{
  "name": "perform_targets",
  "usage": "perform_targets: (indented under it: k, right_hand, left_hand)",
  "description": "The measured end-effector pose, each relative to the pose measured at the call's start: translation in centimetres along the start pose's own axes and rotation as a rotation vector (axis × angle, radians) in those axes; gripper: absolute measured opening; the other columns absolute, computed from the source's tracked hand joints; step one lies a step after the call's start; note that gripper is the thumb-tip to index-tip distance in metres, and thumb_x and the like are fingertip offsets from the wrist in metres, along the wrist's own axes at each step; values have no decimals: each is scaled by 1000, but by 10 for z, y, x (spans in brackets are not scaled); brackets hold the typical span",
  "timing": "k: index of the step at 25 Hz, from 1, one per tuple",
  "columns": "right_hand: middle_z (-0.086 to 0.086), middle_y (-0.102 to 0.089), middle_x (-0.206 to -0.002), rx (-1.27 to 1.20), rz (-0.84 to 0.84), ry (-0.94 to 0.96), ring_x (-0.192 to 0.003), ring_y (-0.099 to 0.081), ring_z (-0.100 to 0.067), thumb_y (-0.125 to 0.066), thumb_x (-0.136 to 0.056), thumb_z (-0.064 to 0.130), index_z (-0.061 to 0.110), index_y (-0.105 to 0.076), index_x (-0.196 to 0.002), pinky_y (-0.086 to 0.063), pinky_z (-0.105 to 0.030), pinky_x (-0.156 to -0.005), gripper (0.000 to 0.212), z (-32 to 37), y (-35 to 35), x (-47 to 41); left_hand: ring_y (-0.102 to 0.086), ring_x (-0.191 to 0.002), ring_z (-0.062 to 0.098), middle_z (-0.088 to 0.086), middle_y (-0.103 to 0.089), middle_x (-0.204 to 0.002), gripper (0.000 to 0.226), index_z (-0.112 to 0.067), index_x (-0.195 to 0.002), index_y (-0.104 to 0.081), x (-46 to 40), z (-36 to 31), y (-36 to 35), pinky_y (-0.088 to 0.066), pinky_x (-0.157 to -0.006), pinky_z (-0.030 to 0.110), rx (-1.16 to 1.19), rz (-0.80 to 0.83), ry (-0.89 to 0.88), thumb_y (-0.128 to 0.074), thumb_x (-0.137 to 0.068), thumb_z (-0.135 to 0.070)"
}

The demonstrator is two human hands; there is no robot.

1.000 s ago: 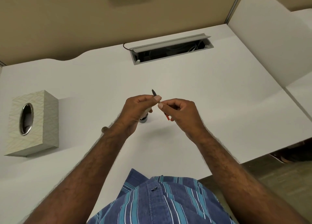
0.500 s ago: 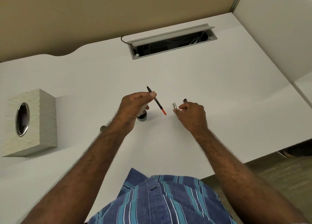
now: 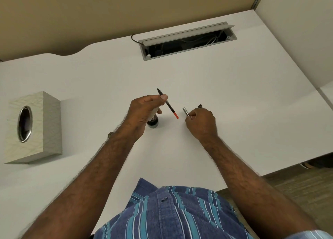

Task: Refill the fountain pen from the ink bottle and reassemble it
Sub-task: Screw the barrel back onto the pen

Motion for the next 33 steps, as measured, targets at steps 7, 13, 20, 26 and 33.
perform_targets:
  k: [7, 13, 20, 26, 33]
  right_hand:
    - [9, -75, -85, -268, -39, 126, -78, -70, -6, -75, -86, 23, 23, -77, -90, -54, -21, -75, 4, 16, 33, 31]
    - [10, -75, -85, -334, -37, 185, -78, -70, -5, -77, -87, 20, 22, -76, -90, -52, -12, -72, 4, 20, 42, 55]
    - [11, -76, -87, -394, -61, 217, -81, -71, -7, -79, -85, 21, 24, -75, -90, -55, -18, -77, 7, 23, 41, 70]
    - [11, -75, -89, -435, -93, 235, -82, -71, -8, -79, -88, 22, 24, -76, -93, -53, -18, -76, 7, 29, 45, 78]
    - [16, -72, -87, -495, -134, 276, -80, -68, -6, -80, -91, 24, 26, -80, -96, -50, -14, -74, 5, 42, 53, 79]
  left_hand:
    - [-58, -67, 17, -4, -75, -90, 26, -13, -101, -84, -2, 0, 8, -41, -59, 27, 71, -59, 8, -82, -88, -36]
    - [-54, -59, 12, -11, -72, -76, 28, -14, -102, -84, 1, -4, 11, -43, -60, 28, 102, -139, 15, -85, -86, -37]
    - [-53, -55, 11, -11, -71, -72, 23, -17, -98, -84, 9, -2, 8, -44, -59, 28, 103, -131, -5, -86, -85, -37]
    - [-56, -61, 14, -7, -71, -74, 23, -18, -95, -85, 15, 5, 1, -42, -59, 30, 66, -89, -23, -86, -85, -39]
    - [-53, -68, 21, 2, -69, -79, 29, -15, -98, -85, 19, 7, -7, -39, -60, 31, 56, -37, -44, -87, -84, -41]
Point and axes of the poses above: each hand's wrist, its own x-axis away from the middle knuckle, its own y-axis out of the back of the hand, z = x × y, the point moved 3 cm from there along -x, towards the middle knuckle
